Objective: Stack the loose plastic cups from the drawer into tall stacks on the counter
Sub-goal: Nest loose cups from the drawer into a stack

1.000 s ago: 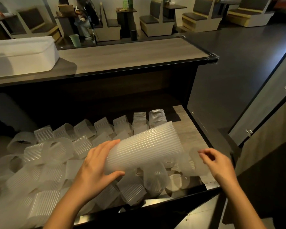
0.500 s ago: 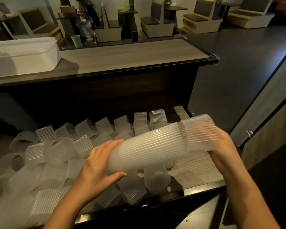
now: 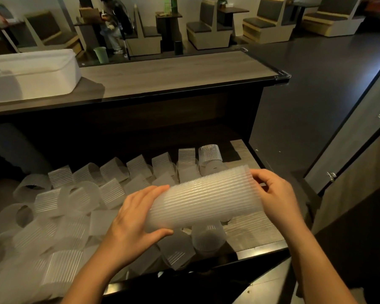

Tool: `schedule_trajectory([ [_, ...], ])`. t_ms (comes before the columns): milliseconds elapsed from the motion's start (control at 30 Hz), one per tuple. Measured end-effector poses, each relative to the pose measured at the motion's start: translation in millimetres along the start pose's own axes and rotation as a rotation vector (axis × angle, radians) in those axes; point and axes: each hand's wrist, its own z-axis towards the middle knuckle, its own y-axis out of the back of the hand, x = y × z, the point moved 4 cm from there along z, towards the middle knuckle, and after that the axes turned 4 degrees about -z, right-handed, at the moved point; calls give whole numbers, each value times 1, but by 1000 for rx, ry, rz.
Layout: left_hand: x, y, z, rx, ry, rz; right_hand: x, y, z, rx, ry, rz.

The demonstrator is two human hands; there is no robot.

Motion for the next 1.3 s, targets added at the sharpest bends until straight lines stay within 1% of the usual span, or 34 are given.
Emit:
schedule_trajectory([
  [200, 0, 1, 1, 23, 15, -10, 0, -6, -4, -90, 69, -41],
  [567, 0, 2, -2, 29, 27, -66, 10, -3, 1, -72, 126, -5],
  [667, 0, 3, -4, 12, 40, -63, -1, 4, 5, -146, 130, 25],
  [733, 2, 6, -5, -5, 54, -44, -19, 7, 8, -171, 85, -64],
  [800, 4, 9, -6, -19, 69, -33, -41, 1, 9, -84, 16, -228],
  [867, 5, 13, -7, -40, 82, -32, -58, -12, 7, 57, -27, -353],
  [933, 6, 17, -6, -56, 95, -37, -67, -27, 3, 153, -68, -409],
  [1000, 7, 19, -6, -61, 105, -38, -71, -40, 1, 183, -98, -422],
  [1067, 6, 21, -6, -61, 110, -39, -76, -49, 3, 152, -112, -426],
  [1200, 4, 23, -8, -60, 122, -42, -81, -51, 11, -35, -135, -358],
  [1300, 5, 23, -10, -63, 128, -58, -83, -47, 16, -133, -139, -295],
])
